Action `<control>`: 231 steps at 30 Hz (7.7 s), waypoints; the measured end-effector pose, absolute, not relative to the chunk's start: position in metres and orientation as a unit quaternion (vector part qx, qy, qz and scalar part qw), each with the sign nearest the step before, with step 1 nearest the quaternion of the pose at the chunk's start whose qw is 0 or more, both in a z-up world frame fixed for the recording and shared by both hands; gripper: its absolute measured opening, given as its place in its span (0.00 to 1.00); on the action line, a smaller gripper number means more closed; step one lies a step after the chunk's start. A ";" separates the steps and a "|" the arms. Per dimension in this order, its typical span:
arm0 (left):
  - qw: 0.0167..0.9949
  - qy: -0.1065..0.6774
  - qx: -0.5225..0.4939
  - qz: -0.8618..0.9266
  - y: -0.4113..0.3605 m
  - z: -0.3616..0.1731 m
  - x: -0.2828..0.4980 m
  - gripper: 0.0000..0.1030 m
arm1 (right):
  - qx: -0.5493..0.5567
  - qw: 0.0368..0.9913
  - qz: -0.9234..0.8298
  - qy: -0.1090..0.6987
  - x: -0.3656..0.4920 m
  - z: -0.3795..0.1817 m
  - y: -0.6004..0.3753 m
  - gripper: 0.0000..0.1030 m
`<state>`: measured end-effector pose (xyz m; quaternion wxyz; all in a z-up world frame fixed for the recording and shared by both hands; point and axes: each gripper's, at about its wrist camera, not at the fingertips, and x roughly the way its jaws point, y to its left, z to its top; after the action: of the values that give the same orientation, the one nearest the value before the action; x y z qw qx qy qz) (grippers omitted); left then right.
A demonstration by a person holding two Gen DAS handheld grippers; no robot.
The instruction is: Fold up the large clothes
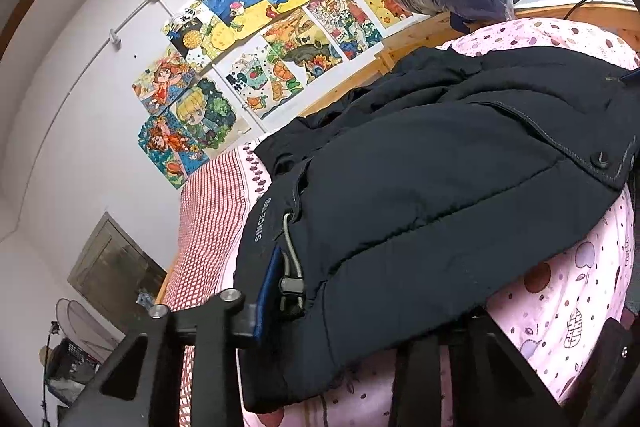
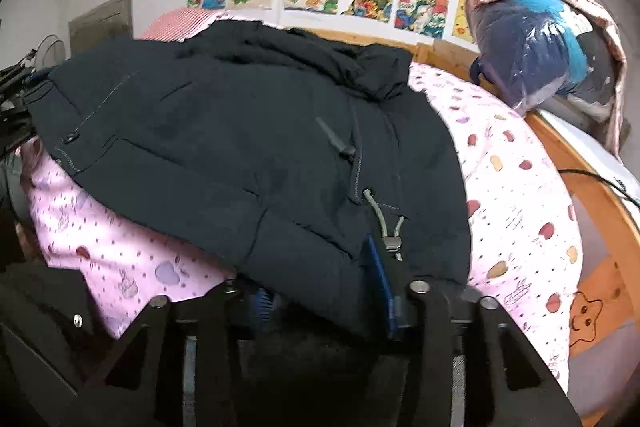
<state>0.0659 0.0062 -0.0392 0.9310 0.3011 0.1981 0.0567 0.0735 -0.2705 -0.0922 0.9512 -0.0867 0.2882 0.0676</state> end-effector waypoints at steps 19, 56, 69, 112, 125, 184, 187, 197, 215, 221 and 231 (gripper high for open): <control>0.963 0.141 0.230 0.008 0.018 0.029 0.020 0.08 | 0.000 0.986 0.098 0.135 0.017 -0.011 -0.294 0.07; 0.972 0.213 0.081 -0.054 0.052 0.114 0.142 0.08 | 0.024 0.990 0.119 0.071 0.138 0.078 -0.279 0.07; 0.971 0.220 0.087 -0.023 0.057 0.117 0.252 0.08 | -0.004 0.992 0.099 0.074 0.252 0.096 -0.265 0.07; 0.956 0.289 0.050 0.010 0.089 0.019 0.465 0.66 | -0.066 0.984 0.061 0.156 0.447 0.037 -0.235 0.57; 0.966 0.243 0.054 -0.073 0.076 0.025 0.393 0.89 | -0.061 0.955 0.181 0.228 0.377 0.012 -0.243 0.69; 0.926 0.373 -0.065 0.008 0.112 -0.071 0.569 1.00 | 0.063 0.932 0.120 0.337 0.590 -0.088 -0.224 0.76; 0.927 0.370 -0.063 0.009 0.111 -0.071 0.567 1.00 | 0.062 0.934 0.119 0.331 0.585 -0.088 -0.225 0.76; 0.932 0.357 -0.065 0.005 0.113 -0.071 0.559 1.00 | 0.066 0.938 0.122 0.316 0.579 -0.089 -0.229 0.76; 0.937 0.347 -0.047 0.017 0.106 -0.067 0.549 1.00 | 0.065 0.945 0.120 0.298 0.563 -0.084 -0.232 0.77; 0.942 0.332 -0.031 0.030 0.102 -0.063 0.534 1.00 | 0.063 0.951 0.112 0.280 0.543 -0.075 -0.239 0.80; 0.949 0.307 -0.003 0.078 0.095 -0.043 0.504 1.00 | 0.031 0.961 0.104 0.255 0.505 -0.047 -0.248 0.85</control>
<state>0.5039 0.0947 -0.0432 0.9486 -0.0032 0.3066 0.0778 0.5055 -0.2479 -0.0470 0.9609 0.0312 0.2548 0.1037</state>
